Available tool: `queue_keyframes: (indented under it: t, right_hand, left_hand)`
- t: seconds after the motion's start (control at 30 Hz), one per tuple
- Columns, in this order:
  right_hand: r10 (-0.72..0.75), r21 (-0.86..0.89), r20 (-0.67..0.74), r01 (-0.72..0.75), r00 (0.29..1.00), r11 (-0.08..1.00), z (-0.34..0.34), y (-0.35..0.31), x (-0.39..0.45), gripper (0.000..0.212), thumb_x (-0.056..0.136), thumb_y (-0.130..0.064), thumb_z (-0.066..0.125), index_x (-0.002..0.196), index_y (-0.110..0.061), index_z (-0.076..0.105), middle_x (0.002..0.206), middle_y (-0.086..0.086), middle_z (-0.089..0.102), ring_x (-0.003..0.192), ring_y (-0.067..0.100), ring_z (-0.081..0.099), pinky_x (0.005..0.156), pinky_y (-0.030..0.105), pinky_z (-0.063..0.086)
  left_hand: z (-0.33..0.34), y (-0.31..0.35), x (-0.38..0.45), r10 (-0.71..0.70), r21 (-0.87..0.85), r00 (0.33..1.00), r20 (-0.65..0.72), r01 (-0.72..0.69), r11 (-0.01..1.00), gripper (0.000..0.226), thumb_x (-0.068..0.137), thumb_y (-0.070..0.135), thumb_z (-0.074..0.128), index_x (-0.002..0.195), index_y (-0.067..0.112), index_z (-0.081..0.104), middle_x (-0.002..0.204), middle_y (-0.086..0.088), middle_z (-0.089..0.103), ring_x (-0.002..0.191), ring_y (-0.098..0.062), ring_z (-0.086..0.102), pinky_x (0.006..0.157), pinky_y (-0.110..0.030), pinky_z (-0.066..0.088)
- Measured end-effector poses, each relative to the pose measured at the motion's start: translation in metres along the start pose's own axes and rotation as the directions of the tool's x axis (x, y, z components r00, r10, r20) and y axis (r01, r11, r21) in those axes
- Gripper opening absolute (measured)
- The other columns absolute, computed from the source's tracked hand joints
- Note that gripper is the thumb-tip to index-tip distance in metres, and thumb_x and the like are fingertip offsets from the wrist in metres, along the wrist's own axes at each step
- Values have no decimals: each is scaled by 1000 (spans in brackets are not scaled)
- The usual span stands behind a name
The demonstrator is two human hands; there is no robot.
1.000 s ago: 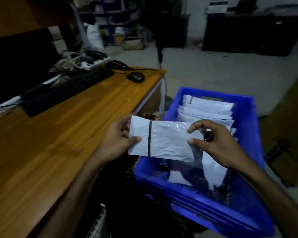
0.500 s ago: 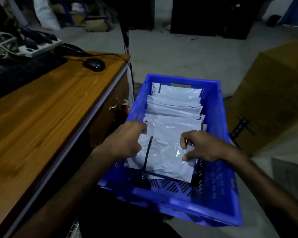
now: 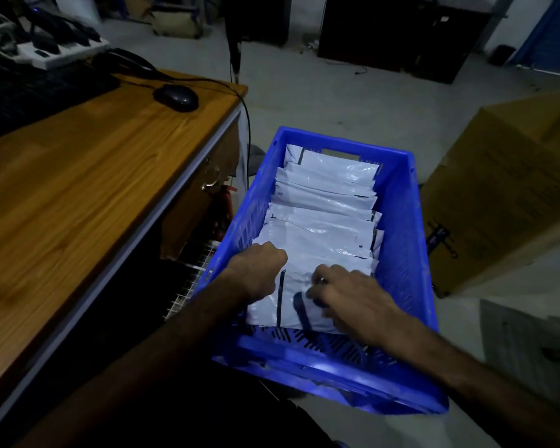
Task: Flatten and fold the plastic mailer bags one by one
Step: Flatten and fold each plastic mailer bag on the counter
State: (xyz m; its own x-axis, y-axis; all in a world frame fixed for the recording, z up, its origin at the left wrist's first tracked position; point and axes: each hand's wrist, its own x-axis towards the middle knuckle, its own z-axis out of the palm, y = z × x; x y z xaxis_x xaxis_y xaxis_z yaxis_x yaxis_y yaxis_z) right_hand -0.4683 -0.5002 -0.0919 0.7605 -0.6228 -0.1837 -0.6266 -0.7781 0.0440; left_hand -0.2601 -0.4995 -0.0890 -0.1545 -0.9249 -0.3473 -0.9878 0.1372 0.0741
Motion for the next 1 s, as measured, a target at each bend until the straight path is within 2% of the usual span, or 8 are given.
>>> queue_keyframes:
  t: [0.07, 0.23, 0.33, 0.47, 0.57, 0.67, 0.83, 1.0]
  right_hand:
    - [-142, 64, 57, 139, 988, 988, 10, -7, -2, 35, 102, -24, 57, 137, -29, 57, 130, -2, 44, 118, 26, 48, 81, 37, 39]
    - [-137, 66, 250, 124, 958, 990, 19, -7, -2, 53, 103, -20, 53, 154, -28, 37, 149, 4, 31, 133, 30, 38, 95, 48, 48]
    - [-150, 158, 292, 107, 944, 982, 11, -6, -3, 65, 97, -16, 57, 156, -30, 34, 153, 4, 30, 136, 29, 36, 98, 48, 48]
    - [-97, 186, 282, 45, 955, 982, 5, -2, -13, 59, 99, -18, 57, 153, -33, 38, 153, -2, 32, 139, 25, 37, 99, 45, 48]
    - [-61, 95, 289, 34, 955, 995, 3, 1, -20, 50, 103, -23, 54, 150, -30, 42, 150, -1, 34, 137, 26, 38, 96, 45, 50]
    - [-47, 84, 317, 22, 947, 996, 0, -3, -20, 50, 103, -22, 54, 151, -30, 42, 153, 0, 32, 139, 26, 37, 97, 47, 50]
    - [-45, 155, 168, 19, 985, 988, -5, -1, -22, 41, 104, -23, 51, 145, -30, 51, 140, -7, 49, 128, 20, 49, 91, 42, 51]
    - [92, 357, -34, -74, 995, 931, -19, 6, -18, 30, 104, -31, 57, 133, -30, 65, 130, -14, 64, 117, 11, 60, 88, 37, 53]
  left_hand:
    - [0, 0, -2, 9, 12, 1000, -15, -9, 1000, 19, 97, 7, 56, 115, 10, 55, 123, -14, 55, 113, -34, 59, 75, -35, 42]
    - [-1, 2, -13, 69, 71, 991, -111, -61, 996, 29, 96, 16, 63, 122, 17, 51, 122, -8, 52, 111, -32, 59, 71, -39, 40]
    - [0, 5, -25, 69, -64, 988, -141, -78, 995, 28, 98, 26, 65, 123, 20, 56, 125, -5, 52, 116, -29, 55, 83, -42, 47]
    - [8, -1, -32, 99, -351, 992, 83, -64, 934, 38, 93, 28, 74, 130, 20, 68, 133, -2, 65, 126, -22, 59, 104, -34, 49]
    - [16, 1, -26, 164, -359, 948, 272, -58, 932, 59, 93, 26, 76, 147, 12, 56, 150, -8, 57, 138, -24, 53, 113, -34, 43]
    - [19, 3, -21, 173, -346, 945, 278, -69, 936, 68, 94, 29, 76, 153, 10, 49, 156, -9, 50, 143, -26, 48, 116, -37, 41]
    - [15, -3, -27, 137, -436, 964, 229, -24, 900, 48, 97, 29, 73, 140, 11, 63, 140, -8, 65, 129, -25, 59, 107, -31, 47]
    - [1, -13, -52, 46, -627, 995, -84, -89, 774, 30, 95, 38, 74, 122, 26, 72, 99, 8, 71, 75, 1, 63, 70, -11, 48]
